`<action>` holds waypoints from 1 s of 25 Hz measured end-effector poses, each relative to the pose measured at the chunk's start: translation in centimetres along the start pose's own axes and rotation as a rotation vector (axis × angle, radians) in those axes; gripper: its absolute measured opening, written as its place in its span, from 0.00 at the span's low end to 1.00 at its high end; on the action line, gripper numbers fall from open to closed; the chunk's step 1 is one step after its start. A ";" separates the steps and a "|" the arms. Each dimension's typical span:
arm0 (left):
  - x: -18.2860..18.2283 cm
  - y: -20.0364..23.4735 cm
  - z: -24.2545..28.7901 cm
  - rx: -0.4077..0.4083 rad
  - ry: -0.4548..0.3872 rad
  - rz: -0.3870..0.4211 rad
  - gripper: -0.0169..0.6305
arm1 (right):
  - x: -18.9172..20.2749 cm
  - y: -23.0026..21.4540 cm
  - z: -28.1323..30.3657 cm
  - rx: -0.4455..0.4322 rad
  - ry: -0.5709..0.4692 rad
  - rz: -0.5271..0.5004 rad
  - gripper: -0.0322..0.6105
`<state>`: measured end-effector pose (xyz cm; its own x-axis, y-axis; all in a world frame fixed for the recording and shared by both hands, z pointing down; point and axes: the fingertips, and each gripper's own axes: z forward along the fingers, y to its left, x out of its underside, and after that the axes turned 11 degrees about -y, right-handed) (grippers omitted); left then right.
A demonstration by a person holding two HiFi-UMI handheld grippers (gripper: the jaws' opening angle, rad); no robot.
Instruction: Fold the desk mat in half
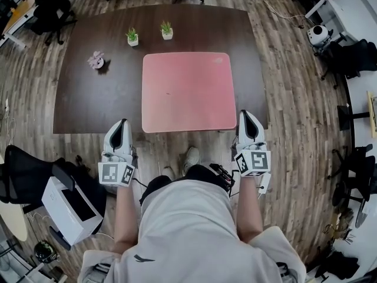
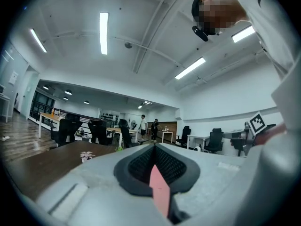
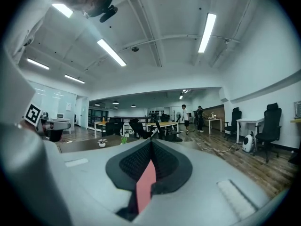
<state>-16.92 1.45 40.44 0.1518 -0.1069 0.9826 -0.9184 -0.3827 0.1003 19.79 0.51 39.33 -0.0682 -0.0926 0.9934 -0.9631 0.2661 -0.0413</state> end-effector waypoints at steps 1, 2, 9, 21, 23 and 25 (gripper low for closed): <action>0.1 -0.1 0.3 -0.002 0.000 0.002 0.03 | 0.2 -0.1 0.3 -0.008 0.006 -0.007 0.05; 0.1 -0.1 0.6 -0.005 -0.001 0.003 0.03 | 0.3 -0.3 0.5 -0.014 0.011 -0.013 0.05; 0.4 -0.4 2.0 -0.039 -0.004 0.015 0.03 | 1.0 -2.3 2.0 -0.028 0.020 -0.016 0.05; 1.1 -2.4 3.5 -0.108 0.007 0.032 0.03 | 1.5 -5.6 4.0 -0.104 0.006 0.012 0.05; 1.2 -2.5 3.5 -0.113 0.009 0.035 0.03 | 1.6 -5.9 4.3 -0.105 0.005 0.014 0.05; 1.1 -2.5 3.6 -0.115 0.011 0.038 0.03 | 1.7 -6.0 4.5 -0.107 0.007 0.018 0.05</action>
<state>-13.15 -1.04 40.70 0.1125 -0.1092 0.9876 -0.9595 -0.2703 0.0794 24.32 -5.52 40.81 -0.0831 -0.0803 0.9933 -0.9284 0.3684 -0.0479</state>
